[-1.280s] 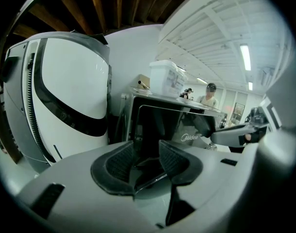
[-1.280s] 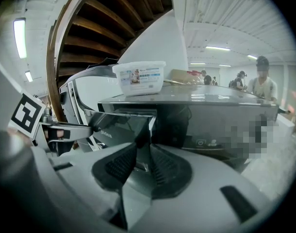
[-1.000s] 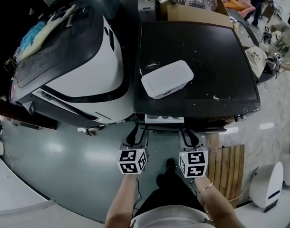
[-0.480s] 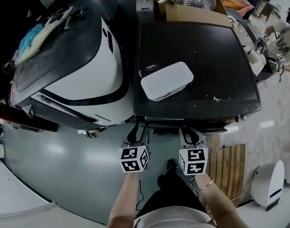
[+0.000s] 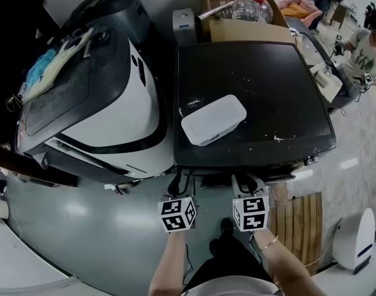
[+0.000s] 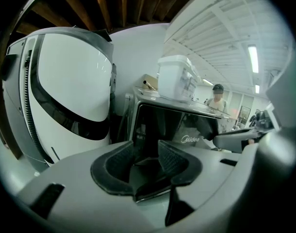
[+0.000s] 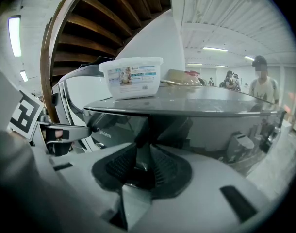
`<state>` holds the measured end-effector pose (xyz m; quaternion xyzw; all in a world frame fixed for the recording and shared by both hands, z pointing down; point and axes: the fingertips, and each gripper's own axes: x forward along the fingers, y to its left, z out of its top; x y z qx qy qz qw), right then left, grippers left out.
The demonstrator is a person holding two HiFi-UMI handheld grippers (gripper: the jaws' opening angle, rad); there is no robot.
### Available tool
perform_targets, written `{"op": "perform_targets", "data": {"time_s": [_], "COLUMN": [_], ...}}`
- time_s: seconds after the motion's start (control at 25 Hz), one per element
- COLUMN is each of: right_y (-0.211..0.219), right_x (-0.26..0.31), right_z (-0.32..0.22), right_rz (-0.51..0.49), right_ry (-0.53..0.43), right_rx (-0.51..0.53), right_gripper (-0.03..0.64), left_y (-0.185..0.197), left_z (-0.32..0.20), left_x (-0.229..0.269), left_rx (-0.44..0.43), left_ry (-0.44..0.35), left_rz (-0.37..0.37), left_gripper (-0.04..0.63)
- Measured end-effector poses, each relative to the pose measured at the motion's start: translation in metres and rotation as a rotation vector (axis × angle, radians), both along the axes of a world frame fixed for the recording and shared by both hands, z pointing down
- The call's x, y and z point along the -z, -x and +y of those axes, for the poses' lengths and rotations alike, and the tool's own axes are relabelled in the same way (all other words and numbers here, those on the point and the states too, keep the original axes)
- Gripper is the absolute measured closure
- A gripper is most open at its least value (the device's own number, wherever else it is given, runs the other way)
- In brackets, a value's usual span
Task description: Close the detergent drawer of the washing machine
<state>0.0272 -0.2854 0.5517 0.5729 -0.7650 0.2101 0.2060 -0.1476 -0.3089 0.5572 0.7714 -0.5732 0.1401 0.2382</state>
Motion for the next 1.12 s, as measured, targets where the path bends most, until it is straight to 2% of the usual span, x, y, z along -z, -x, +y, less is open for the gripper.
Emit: {"op": "perform_targets", "data": {"time_s": [0.28, 0.4, 0.48, 0.88, 1.12], "right_y": [0.000, -0.001, -0.002, 0.002, 0.004], "right_x": [0.001, 0.007, 0.014, 0.038, 0.051], "right_z": [-0.001, 0.001, 0.005, 0.032, 0.049], "right_rz": [0.009, 0.013, 0.001, -0.056, -0.080], "right_ry": [0.013, -0.003, -0.023, -0.064, -0.088], "right_rx": [-0.005, -0.010, -0.009, 0.046, 0.052], "right_gripper": [0.526, 0.526, 0.526, 0.529, 0.556], "left_y": [0.000, 0.003, 0.004, 0.006, 0.009], "left_z": [-0.001, 0.000, 0.002, 0.030, 0.055], "left_x": [0.001, 0.004, 0.007, 0.031, 0.040], "left_rx": [0.002, 0.016, 0.023, -0.009, -0.026], "left_ry": [0.013, 0.014, 0.011, -0.044, -0.058], "left_rz": [-0.005, -0.012, -0.002, -0.026, -0.026], "left_gripper": [0.457, 0.508, 0.508, 0.527, 0.541]}}
